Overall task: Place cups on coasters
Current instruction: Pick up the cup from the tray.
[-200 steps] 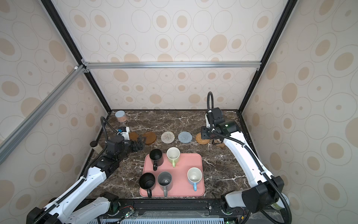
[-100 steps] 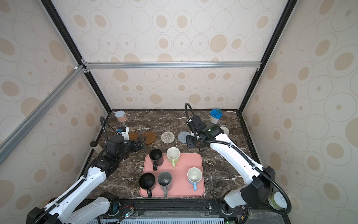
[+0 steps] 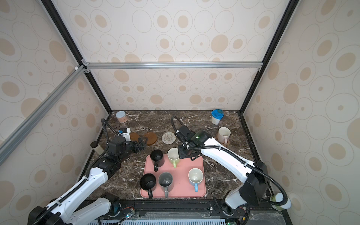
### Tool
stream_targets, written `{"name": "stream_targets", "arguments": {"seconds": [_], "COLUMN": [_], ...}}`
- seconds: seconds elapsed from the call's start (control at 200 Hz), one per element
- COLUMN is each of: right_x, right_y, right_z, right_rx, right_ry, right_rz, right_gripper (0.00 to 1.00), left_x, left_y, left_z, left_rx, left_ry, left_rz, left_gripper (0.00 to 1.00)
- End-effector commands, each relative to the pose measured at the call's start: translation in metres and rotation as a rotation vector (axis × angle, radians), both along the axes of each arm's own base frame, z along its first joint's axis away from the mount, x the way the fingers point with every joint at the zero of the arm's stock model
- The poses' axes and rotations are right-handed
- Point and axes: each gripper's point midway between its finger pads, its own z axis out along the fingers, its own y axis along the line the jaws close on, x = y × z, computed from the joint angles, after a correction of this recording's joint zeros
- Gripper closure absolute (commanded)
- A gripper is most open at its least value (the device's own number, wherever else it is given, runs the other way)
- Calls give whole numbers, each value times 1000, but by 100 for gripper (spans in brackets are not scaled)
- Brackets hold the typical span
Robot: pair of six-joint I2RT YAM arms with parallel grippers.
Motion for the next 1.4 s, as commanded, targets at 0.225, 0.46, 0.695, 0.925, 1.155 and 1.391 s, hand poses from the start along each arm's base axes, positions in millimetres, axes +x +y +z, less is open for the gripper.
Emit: {"name": "stream_targets", "arguments": {"seconds": [0.225, 0.46, 0.695, 0.925, 1.155, 1.391], "right_x": [-8, -14, -18, -23, -24, -18], "right_y": [8, 19, 32, 44, 56, 49], "right_z": [-10, -17, -28, -38, -52, -67], "right_rx": [-14, -4, -14, -65, -125, -211], "right_ry": [31, 51, 70, 75, 82, 77], "right_rz": [5, 26, 54, 104, 139, 119], "right_gripper": [49, 50, 50, 50, 50, 51], "left_x": [1, -1, -1, -1, -3, -6], "left_y": [-3, -3, -3, -3, -2, 0], "left_z": [3, 2, 3, 2, 1, 0], "left_rx": [-29, -35, -34, -36, -38, -32], "left_ry": [-6, -6, -7, -3, -3, -4], "left_rz": [1, 3, 1, 1, 5, 7], "left_gripper": [0, 0, 0, 0, 0, 0]}}
